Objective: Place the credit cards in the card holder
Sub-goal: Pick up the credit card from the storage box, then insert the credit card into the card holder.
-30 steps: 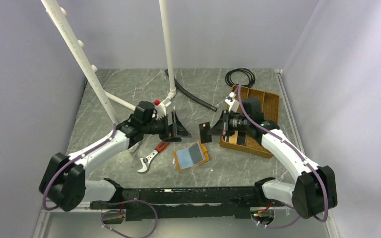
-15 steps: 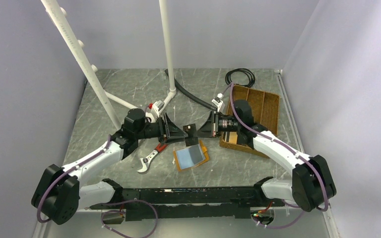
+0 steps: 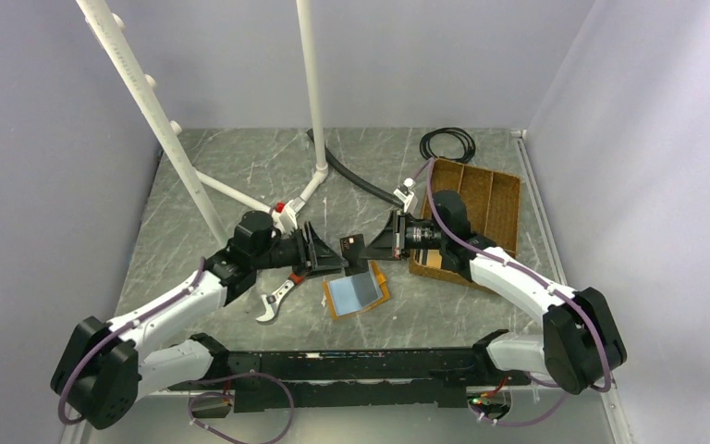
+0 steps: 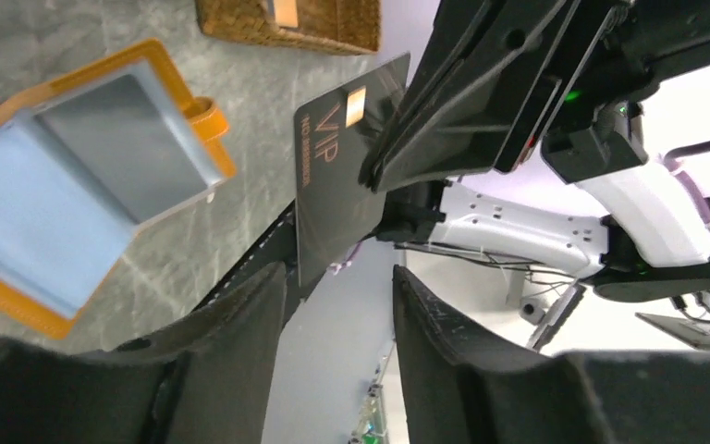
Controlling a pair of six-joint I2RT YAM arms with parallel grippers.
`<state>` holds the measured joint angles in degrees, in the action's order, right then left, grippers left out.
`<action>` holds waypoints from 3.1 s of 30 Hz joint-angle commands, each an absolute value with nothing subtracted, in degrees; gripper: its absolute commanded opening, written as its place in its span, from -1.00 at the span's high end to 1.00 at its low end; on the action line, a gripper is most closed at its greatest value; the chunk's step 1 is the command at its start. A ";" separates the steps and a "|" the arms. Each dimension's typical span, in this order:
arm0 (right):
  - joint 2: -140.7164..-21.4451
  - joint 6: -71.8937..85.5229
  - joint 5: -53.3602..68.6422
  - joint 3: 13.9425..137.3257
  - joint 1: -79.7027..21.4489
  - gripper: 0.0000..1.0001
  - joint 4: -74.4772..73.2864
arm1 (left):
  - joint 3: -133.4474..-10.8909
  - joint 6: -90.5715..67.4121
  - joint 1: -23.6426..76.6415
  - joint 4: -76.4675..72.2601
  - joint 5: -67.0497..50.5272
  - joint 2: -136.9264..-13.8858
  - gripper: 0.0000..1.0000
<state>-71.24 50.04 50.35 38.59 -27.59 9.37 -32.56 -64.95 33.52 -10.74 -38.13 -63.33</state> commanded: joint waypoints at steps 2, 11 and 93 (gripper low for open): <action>-69.60 48.99 50.24 39.67 -27.72 1.00 10.08 | -34.45 -60.83 33.66 0.60 -30.66 -55.78 -0.38; -70.47 56.98 54.31 37.11 -29.21 1.00 22.19 | -31.36 -67.75 33.74 -17.82 -36.60 -60.15 -0.46; -88.18 32.72 15.54 38.37 -33.93 1.00 -11.17 | -28.22 -66.38 36.32 -19.95 -33.60 -90.13 1.00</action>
